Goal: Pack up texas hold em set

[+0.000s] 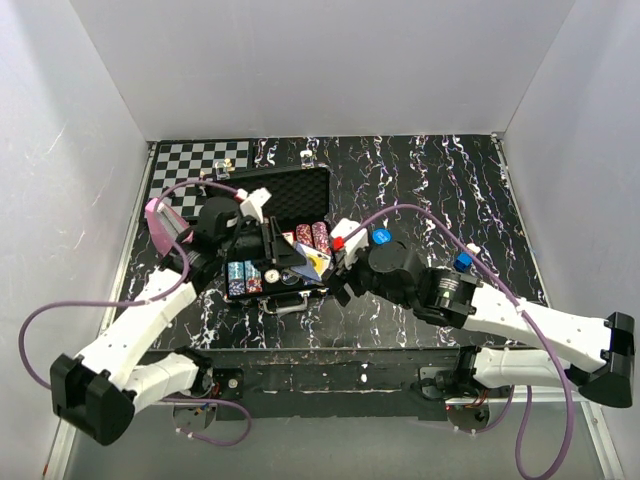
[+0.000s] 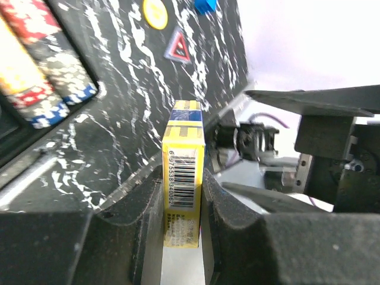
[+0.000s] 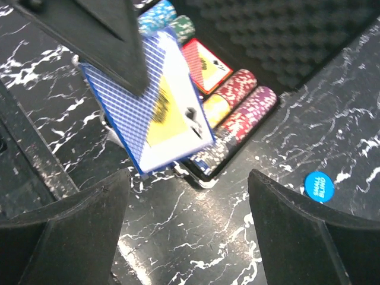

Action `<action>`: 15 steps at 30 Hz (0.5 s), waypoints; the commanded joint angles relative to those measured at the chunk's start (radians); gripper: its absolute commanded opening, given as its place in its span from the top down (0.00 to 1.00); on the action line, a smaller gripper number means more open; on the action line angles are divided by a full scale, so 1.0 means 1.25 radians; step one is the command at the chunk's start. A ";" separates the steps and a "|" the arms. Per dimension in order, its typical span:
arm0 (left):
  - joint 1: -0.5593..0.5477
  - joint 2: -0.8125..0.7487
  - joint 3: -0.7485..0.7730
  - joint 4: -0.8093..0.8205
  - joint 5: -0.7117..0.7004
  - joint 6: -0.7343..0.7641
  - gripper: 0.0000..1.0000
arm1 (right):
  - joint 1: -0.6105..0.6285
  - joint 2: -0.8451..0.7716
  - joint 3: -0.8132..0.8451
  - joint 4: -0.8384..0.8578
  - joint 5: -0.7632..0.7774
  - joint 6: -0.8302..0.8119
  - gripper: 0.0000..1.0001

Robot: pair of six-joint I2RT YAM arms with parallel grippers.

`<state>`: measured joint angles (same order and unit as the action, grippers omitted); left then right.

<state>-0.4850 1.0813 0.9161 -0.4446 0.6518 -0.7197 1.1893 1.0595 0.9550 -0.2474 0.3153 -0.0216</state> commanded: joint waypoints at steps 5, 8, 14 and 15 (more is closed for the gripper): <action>0.114 -0.138 -0.141 0.028 -0.220 -0.064 1.00 | -0.080 -0.084 -0.072 0.112 0.069 0.143 0.13; 0.117 -0.169 -0.182 0.008 -0.315 -0.086 1.00 | -0.111 -0.077 -0.073 0.094 0.101 0.205 0.13; 0.117 -0.207 -0.278 0.067 -0.401 -0.184 1.00 | -0.118 -0.070 -0.101 0.129 0.107 0.301 0.13; 0.117 -0.205 -0.284 0.075 -0.407 -0.189 1.00 | -0.118 -0.071 -0.109 0.140 0.096 0.312 0.14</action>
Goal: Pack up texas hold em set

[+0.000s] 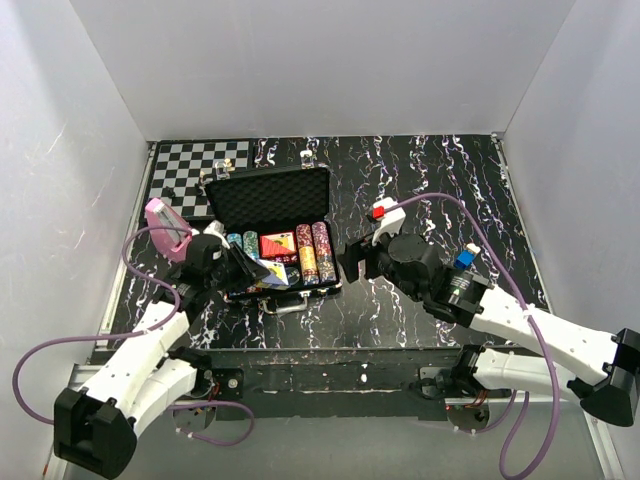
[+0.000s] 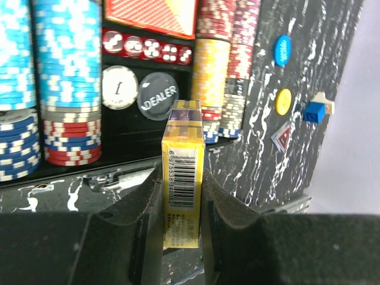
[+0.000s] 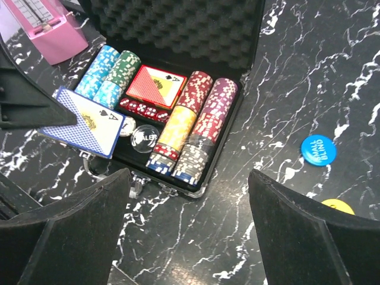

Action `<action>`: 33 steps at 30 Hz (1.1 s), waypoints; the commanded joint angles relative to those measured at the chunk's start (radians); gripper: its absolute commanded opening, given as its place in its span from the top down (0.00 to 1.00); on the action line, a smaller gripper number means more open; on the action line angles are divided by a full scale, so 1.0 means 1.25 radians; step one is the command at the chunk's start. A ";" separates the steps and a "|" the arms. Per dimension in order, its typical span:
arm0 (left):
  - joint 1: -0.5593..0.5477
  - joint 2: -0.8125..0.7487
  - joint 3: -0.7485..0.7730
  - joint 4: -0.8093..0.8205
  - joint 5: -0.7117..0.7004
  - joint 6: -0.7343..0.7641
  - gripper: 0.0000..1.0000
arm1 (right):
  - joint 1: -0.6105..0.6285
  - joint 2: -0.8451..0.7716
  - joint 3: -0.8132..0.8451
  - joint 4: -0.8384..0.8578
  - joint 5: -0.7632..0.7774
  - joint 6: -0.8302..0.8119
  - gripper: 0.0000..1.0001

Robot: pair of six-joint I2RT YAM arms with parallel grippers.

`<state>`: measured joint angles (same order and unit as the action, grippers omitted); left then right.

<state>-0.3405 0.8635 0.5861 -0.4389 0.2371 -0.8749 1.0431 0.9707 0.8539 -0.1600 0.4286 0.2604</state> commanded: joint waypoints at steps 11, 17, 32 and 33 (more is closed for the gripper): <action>0.001 0.047 -0.032 0.151 -0.104 -0.051 1.00 | 0.001 -0.028 -0.095 0.096 -0.020 0.119 0.16; -0.001 0.093 -0.031 0.178 -0.079 -0.043 1.00 | 0.000 -0.059 -0.115 0.091 -0.010 0.122 0.16; -0.003 0.204 -0.026 0.193 -0.011 -0.001 1.00 | 0.001 -0.057 -0.115 0.079 -0.005 0.122 0.16; -0.003 0.209 -0.023 0.193 -0.007 0.002 1.00 | 0.000 -0.059 -0.115 0.078 -0.003 0.122 0.17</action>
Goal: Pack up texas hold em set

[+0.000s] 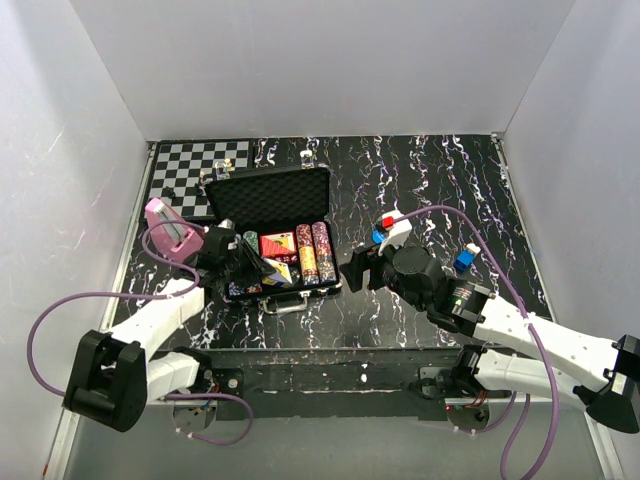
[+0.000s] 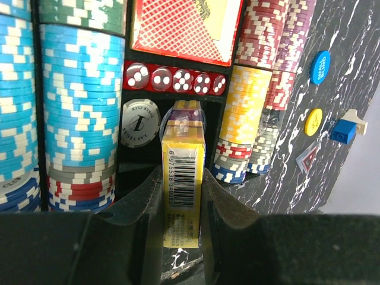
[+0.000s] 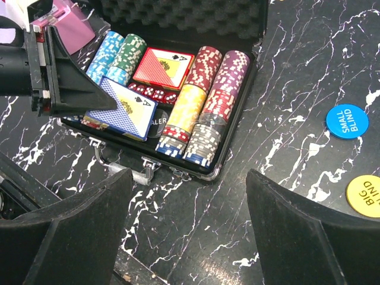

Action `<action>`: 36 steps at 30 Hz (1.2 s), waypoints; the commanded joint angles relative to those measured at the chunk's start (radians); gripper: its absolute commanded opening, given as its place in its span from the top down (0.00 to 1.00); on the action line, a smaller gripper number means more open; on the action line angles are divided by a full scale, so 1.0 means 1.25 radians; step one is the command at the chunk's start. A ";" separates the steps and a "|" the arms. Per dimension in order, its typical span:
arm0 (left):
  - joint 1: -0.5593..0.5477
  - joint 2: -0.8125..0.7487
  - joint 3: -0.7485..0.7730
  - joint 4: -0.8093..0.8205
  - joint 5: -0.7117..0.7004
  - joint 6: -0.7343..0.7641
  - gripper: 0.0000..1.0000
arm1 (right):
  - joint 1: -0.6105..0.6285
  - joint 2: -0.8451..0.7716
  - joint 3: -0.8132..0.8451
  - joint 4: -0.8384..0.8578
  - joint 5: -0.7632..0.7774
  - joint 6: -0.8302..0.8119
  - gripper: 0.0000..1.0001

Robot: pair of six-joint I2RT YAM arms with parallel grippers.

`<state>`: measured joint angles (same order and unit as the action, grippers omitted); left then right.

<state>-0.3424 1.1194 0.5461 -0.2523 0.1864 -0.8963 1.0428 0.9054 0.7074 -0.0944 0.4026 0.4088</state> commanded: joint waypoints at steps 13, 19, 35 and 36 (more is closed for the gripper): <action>-0.016 0.070 0.009 0.083 0.073 0.014 1.00 | 0.000 -0.024 -0.009 0.017 0.031 0.010 0.17; -0.017 0.060 0.045 0.013 0.093 0.044 1.00 | 0.002 -0.031 -0.010 0.006 0.039 0.015 0.17; -0.017 0.171 0.072 0.019 0.136 0.105 1.00 | 0.001 -0.046 -0.020 -0.004 0.045 0.022 0.17; -0.018 0.181 0.075 0.020 0.137 0.110 1.00 | 0.000 -0.047 -0.020 -0.007 0.046 0.023 0.17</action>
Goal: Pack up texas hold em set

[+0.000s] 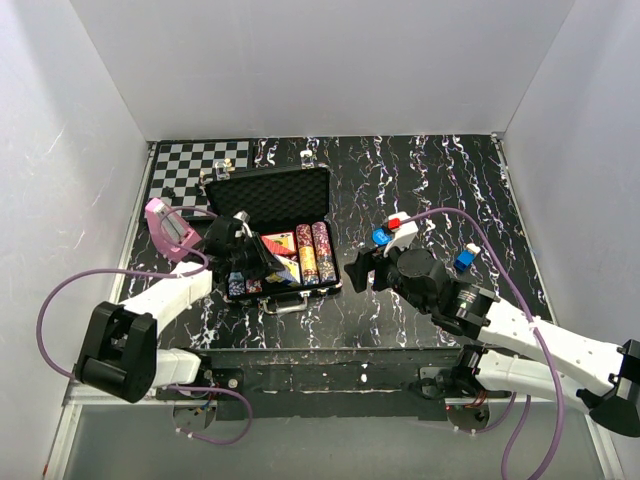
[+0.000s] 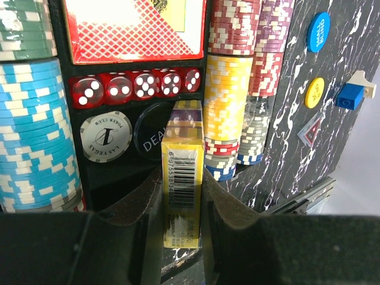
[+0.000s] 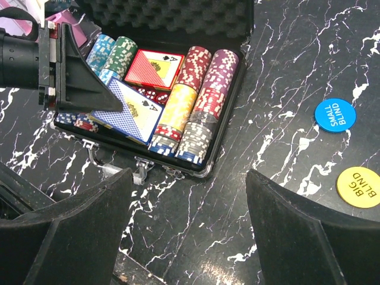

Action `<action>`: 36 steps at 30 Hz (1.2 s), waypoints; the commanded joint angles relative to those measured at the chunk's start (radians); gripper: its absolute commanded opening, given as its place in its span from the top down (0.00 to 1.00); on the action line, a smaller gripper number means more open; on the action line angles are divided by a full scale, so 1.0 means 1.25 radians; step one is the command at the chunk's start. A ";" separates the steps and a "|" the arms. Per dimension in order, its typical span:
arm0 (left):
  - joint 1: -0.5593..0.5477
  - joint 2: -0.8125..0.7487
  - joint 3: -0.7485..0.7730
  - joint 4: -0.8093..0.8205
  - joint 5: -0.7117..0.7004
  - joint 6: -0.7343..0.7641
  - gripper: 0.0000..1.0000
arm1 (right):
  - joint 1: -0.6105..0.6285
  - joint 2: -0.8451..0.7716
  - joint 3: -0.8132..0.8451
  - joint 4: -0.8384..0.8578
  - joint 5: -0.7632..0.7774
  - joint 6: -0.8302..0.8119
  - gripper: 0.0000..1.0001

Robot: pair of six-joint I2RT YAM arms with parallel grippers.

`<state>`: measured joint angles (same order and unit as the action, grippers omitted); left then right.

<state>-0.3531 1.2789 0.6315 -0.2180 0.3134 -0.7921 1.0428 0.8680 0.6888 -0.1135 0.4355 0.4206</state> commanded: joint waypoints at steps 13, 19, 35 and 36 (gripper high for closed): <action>-0.008 0.041 0.025 -0.111 -0.023 0.092 0.59 | 0.001 -0.023 -0.006 0.001 0.028 0.013 0.17; -0.008 -0.011 0.062 -0.178 -0.074 0.139 0.15 | 0.000 -0.019 -0.007 0.007 0.025 0.013 0.17; -0.008 -0.087 0.155 -0.278 -0.158 0.210 0.03 | 0.000 -0.031 -0.011 0.007 0.025 0.007 0.17; -0.008 -0.086 0.155 -0.271 -0.140 0.212 0.03 | 0.000 -0.031 -0.011 0.009 0.026 0.007 0.17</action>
<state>-0.3679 1.1893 0.7959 -0.5468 0.1257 -0.5594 1.0428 0.8497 0.6872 -0.1249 0.4461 0.4232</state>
